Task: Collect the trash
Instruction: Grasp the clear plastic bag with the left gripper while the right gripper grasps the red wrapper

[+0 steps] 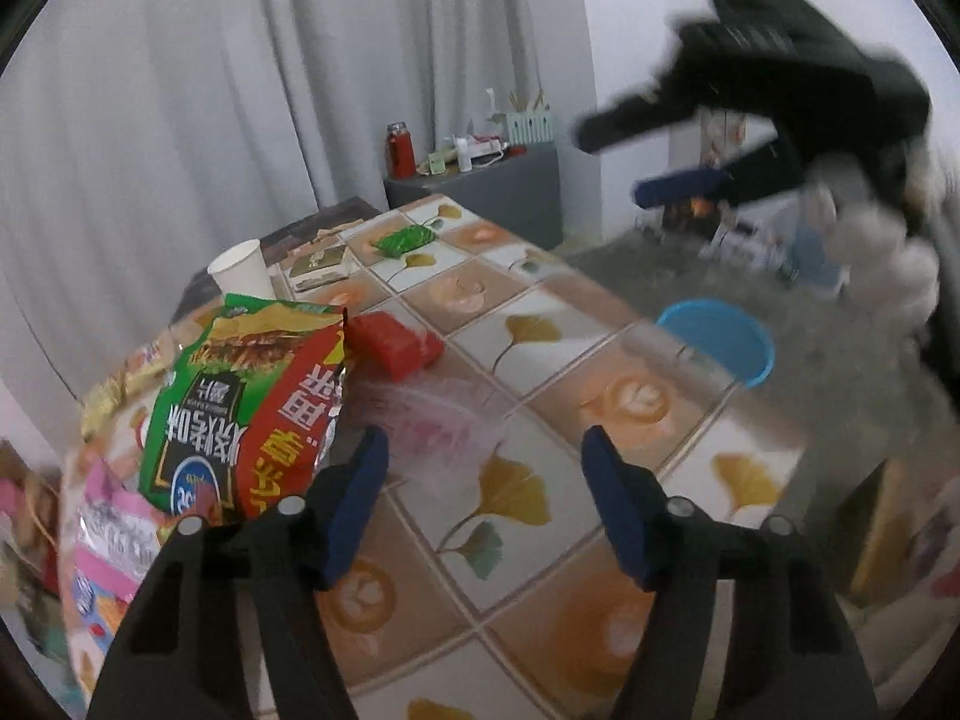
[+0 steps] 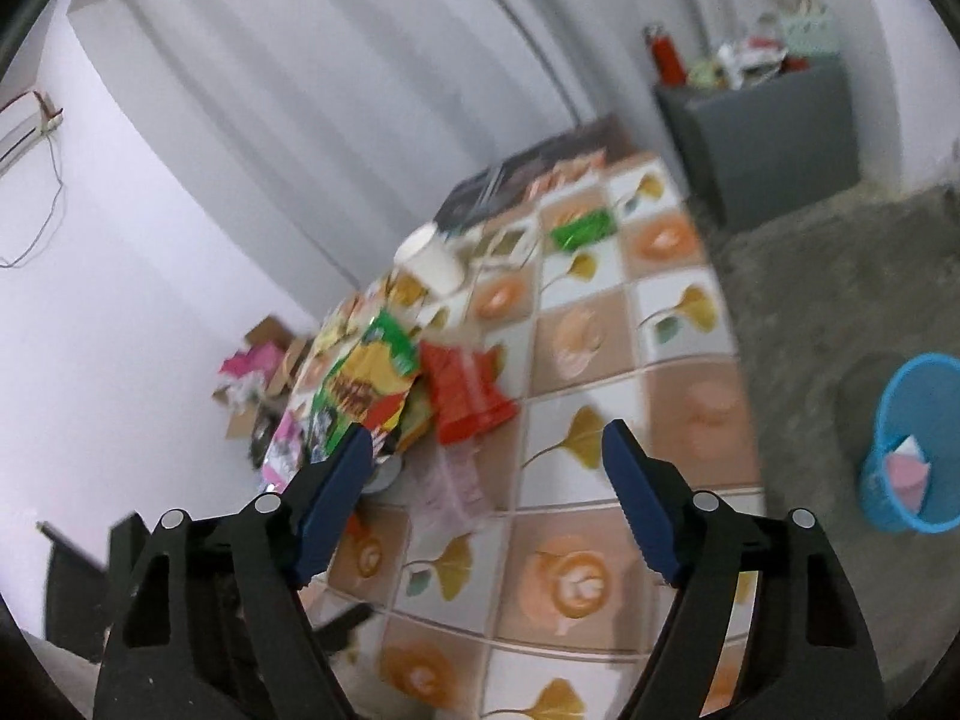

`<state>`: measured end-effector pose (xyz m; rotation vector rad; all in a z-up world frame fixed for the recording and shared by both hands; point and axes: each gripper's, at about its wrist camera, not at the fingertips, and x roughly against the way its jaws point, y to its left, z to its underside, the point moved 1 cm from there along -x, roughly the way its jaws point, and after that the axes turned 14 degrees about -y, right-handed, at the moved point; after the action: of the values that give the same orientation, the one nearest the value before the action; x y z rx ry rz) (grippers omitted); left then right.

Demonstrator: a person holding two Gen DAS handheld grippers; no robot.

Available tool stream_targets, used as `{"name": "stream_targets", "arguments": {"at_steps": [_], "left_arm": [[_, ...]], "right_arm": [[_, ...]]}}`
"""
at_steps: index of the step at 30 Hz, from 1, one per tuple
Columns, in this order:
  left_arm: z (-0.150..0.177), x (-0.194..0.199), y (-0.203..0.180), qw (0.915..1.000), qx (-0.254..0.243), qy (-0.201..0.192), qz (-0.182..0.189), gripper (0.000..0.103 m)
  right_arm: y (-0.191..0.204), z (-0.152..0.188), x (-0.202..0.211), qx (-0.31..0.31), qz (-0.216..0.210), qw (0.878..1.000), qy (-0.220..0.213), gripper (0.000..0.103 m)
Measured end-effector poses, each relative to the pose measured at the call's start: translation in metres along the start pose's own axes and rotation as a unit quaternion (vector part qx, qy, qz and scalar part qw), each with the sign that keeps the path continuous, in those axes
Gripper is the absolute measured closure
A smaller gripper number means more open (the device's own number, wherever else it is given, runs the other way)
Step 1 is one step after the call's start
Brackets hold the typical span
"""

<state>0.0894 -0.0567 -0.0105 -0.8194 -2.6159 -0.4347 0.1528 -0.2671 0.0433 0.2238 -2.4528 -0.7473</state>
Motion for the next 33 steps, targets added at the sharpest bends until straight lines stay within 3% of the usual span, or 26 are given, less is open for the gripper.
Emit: {"name": "stream_targets", "arguments": {"at_steps": [4, 12, 15, 19, 25, 28, 33], "left_arm": [[0.009, -0.024, -0.003, 0.9993, -0.033, 0.015, -0.013, 0.04], [0.025, -0.06, 0.004, 0.9963, -0.048, 0.066, -0.028, 0.041], [0.028, -0.064, 0.009, 0.9963, -0.033, 0.075, -0.025, 0.048], [0.028, -0.066, 0.018, 0.9962, -0.007, 0.084, -0.02, 0.065], [0.027, -0.066, 0.019, 0.9961, 0.005, 0.086, -0.014, 0.076], [0.025, -0.06, 0.018, 0.9962, 0.005, 0.086, -0.012, 0.083], [0.026, -0.052, 0.015, 0.9965, 0.003, 0.082, -0.012, 0.086]], "right_arm": [[-0.001, 0.0, -0.03, -0.029, -0.023, 0.998, 0.045, 0.029], [-0.002, -0.01, -0.094, -0.044, -0.054, 0.992, 0.102, 0.029], [0.005, -0.012, -0.115, -0.006, -0.053, 0.992, 0.117, 0.027], [0.012, -0.01, -0.136, 0.037, -0.061, 0.988, 0.135, 0.027], [0.012, 0.001, -0.167, 0.074, -0.058, 0.983, 0.158, 0.028], [0.01, 0.005, -0.177, 0.082, -0.05, 0.982, 0.163, 0.034], [0.006, 0.009, -0.179, 0.082, -0.037, 0.982, 0.164, 0.058]]}}
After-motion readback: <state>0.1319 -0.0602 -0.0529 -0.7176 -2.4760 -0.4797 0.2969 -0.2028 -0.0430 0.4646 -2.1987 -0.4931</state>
